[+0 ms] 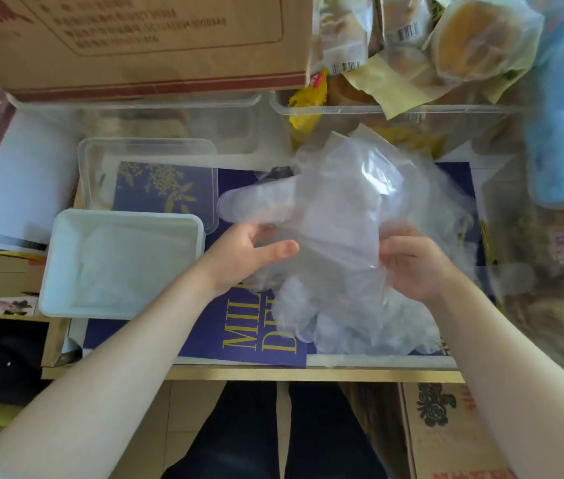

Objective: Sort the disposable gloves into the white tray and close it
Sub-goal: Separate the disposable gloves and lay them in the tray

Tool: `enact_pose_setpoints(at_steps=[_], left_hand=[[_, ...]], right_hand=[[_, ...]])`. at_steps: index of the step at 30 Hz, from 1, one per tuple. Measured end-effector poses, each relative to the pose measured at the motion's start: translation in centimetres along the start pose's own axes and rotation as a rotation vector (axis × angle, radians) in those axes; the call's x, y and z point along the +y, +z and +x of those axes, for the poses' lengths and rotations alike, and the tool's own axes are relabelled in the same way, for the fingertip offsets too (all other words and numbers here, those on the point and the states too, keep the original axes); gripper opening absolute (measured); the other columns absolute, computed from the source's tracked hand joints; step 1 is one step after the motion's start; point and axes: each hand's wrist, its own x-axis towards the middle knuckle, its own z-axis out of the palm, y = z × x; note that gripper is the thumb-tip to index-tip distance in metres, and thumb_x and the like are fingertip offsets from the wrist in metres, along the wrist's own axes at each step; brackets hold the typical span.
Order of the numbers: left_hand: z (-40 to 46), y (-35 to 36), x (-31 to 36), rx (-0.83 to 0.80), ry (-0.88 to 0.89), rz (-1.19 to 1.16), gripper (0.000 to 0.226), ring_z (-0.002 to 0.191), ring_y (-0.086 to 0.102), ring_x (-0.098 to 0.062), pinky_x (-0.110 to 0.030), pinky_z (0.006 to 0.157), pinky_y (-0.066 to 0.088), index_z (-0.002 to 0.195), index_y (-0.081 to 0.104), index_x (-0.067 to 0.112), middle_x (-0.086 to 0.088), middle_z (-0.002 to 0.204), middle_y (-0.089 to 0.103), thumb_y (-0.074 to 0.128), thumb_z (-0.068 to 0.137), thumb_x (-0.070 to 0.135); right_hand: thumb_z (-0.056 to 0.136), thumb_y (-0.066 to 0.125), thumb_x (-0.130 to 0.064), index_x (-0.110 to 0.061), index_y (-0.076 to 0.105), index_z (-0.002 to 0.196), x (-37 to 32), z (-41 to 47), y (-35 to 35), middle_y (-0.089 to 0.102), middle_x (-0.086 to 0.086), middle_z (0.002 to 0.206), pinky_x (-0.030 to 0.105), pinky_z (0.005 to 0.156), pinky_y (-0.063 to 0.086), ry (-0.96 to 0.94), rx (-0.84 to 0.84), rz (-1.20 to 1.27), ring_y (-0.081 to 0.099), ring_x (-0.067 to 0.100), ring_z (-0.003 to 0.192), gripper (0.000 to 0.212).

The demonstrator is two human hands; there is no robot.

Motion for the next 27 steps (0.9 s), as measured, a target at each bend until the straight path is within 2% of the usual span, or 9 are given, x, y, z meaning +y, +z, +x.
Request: enact_pose_setpoints(at_steps=[4, 6, 8, 11, 15, 20, 22, 25, 27], left_hand=[[-0.9, -0.2, 0.7, -0.108, -0.038, -0.072, 0.074, 0.090, 0.066, 0.000, -0.014, 0.074, 0.049, 0.104, 0.058, 0.022, 0.017, 0.092, 0.072, 0.085, 0.043, 0.056], [-1.0, -0.4, 0.6, -0.066, -0.095, -0.096, 0.055, 0.084, 0.067, -0.002, -0.019, 0.075, 0.049, 0.099, 0.061, 0.022, 0.014, 0.086, 0.072, 0.079, 0.056, 0.052], [-0.7, -0.3, -0.1, 0.025, -0.192, -0.158, 0.026, 0.081, 0.067, -0.004, -0.024, 0.080, 0.047, 0.091, 0.064, 0.020, 0.012, 0.081, 0.073, 0.069, 0.070, 0.035], [-0.6, 0.1, -1.7, 0.181, -0.263, -0.065, 0.009, 0.085, 0.067, -0.008, -0.016, 0.077, 0.051, 0.088, 0.063, 0.020, 0.012, 0.079, 0.071, 0.062, 0.087, 0.012], [-0.6, -0.3, -4.3, 0.334, -0.375, -0.059, 0.004, 0.102, 0.063, -0.023, -0.038, 0.101, 0.044, 0.086, 0.067, 0.015, -0.004, 0.095, 0.069, 0.064, 0.087, 0.012], [-0.3, -0.7, -4.1, 0.274, -0.358, -0.224, 0.025, 0.107, 0.062, -0.017, -0.034, 0.103, 0.041, 0.108, 0.065, 0.017, 0.000, 0.108, 0.069, 0.068, 0.084, 0.023], [-0.3, -0.8, -3.6, 0.238, -0.382, -0.171, 0.036, 0.106, 0.062, -0.016, -0.034, 0.102, 0.042, 0.109, 0.065, 0.019, 0.001, 0.108, 0.069, 0.074, 0.077, 0.032], [-0.8, -1.1, -2.4, 0.164, -0.233, -0.100, 0.026, 0.094, 0.064, -0.016, -0.025, 0.088, 0.050, 0.107, 0.063, 0.013, 0.005, 0.093, 0.070, 0.070, 0.082, 0.015], [-1.4, -2.1, -1.8, 0.076, -0.139, -0.137, 0.048, 0.090, 0.065, -0.014, -0.018, 0.082, 0.051, 0.120, 0.055, 0.003, 0.006, 0.090, 0.070, 0.075, 0.077, 0.011]], right_hand=[[0.038, 0.074, -0.007, -0.013, 0.070, 0.060, -1.1, 0.3, 1.7, 0.063, 0.003, 0.058, 0.022, 0.052, 0.048, -0.003, 0.030, 0.016, 0.060, 0.016, 0.053, 0.022], [0.060, 0.063, 0.002, -0.013, 0.065, 0.065, -1.3, 0.9, 2.6, 0.057, 0.001, 0.059, 0.024, 0.054, 0.043, 0.007, 0.134, -0.065, 0.055, 0.015, 0.056, 0.016], [0.080, 0.052, 0.011, -0.014, 0.055, 0.080, -0.7, 1.7, 3.0, 0.053, 0.000, 0.066, 0.025, 0.060, 0.041, 0.026, 0.284, -0.260, 0.052, 0.015, 0.062, 0.025], [0.083, 0.056, 0.010, -0.022, 0.048, 0.095, 0.8, 2.4, 3.2, 0.055, 0.005, 0.074, 0.025, 0.053, 0.045, 0.111, 0.399, -0.417, 0.056, 0.016, 0.060, 0.035], [0.085, 0.058, 0.001, -0.015, 0.054, 0.084, 1.7, 3.2, 3.5, 0.056, 0.006, 0.069, 0.020, 0.042, 0.042, 0.155, 0.468, -0.469, 0.054, 0.017, 0.053, 0.017], [0.092, 0.059, -0.026, -0.012, 0.050, 0.076, 1.2, 3.9, 4.9, 0.057, 0.002, 0.065, 0.014, 0.039, 0.039, 0.230, 0.458, -0.416, 0.055, 0.007, 0.041, 0.022], [0.090, 0.061, -0.030, -0.015, 0.054, 0.078, 1.2, 4.1, 5.2, 0.060, -0.001, 0.067, 0.012, 0.045, 0.041, 0.256, 0.412, -0.421, 0.058, 0.007, 0.047, 0.021], [0.087, 0.065, -0.020, -0.013, 0.061, 0.089, 1.3, 4.4, 4.8, 0.068, -0.003, 0.073, 0.017, 0.064, 0.051, 0.200, 0.392, -0.227, 0.065, 0.010, 0.067, 0.008], [0.085, 0.065, -0.010, -0.010, 0.064, 0.092, 1.0, 4.2, 4.4, 0.071, -0.004, 0.071, 0.018, 0.060, 0.053, 0.139, 0.408, -0.252, 0.066, 0.008, 0.063, 0.007]])
